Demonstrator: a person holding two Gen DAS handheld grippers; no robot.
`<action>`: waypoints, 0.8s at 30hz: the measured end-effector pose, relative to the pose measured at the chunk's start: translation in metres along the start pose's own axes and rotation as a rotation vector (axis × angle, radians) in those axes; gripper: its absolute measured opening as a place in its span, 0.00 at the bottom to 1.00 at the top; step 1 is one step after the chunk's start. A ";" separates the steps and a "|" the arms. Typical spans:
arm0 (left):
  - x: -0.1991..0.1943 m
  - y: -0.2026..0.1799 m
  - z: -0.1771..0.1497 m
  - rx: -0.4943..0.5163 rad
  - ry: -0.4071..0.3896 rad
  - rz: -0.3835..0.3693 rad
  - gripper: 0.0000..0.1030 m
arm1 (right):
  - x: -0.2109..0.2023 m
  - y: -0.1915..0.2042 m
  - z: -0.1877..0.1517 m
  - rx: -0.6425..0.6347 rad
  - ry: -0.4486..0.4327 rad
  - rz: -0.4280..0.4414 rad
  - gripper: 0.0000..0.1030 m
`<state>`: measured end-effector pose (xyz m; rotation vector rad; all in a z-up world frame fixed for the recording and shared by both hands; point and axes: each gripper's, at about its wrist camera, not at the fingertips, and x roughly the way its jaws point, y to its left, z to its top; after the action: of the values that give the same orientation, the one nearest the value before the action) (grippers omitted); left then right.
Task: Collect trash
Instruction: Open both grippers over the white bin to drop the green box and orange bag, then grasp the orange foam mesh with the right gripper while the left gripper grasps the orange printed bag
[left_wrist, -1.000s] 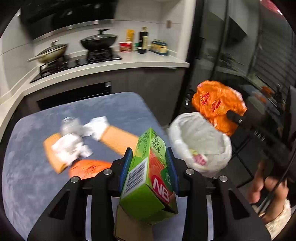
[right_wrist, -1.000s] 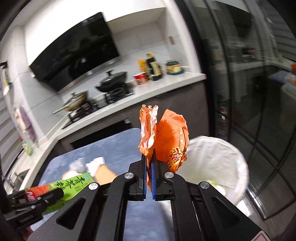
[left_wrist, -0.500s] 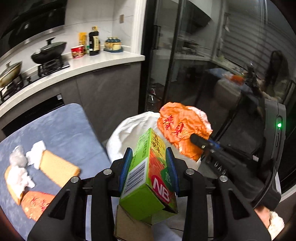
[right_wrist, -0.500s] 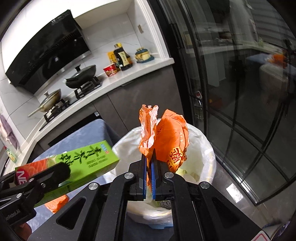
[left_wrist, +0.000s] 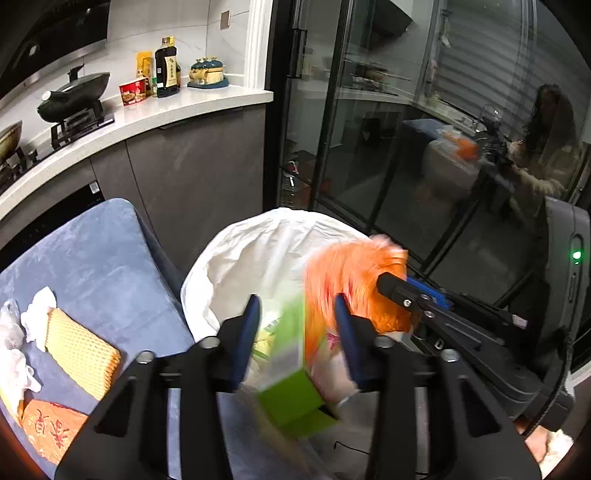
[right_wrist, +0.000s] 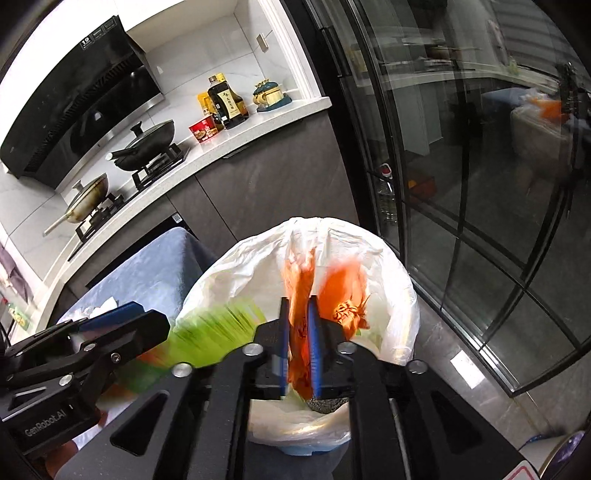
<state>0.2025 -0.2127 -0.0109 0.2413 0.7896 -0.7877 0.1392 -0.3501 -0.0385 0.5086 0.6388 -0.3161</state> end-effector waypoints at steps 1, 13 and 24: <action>0.001 0.001 0.000 -0.001 0.002 0.015 0.54 | 0.000 -0.001 0.000 0.005 -0.005 -0.007 0.26; -0.022 0.036 -0.001 -0.127 -0.023 0.111 0.81 | -0.027 0.015 0.008 0.002 -0.075 0.031 0.51; -0.061 0.091 -0.025 -0.269 -0.005 0.296 0.87 | -0.038 0.075 0.000 -0.093 -0.067 0.114 0.59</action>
<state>0.2264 -0.1046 0.0076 0.1107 0.8230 -0.3977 0.1418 -0.2829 0.0119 0.4417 0.5545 -0.1936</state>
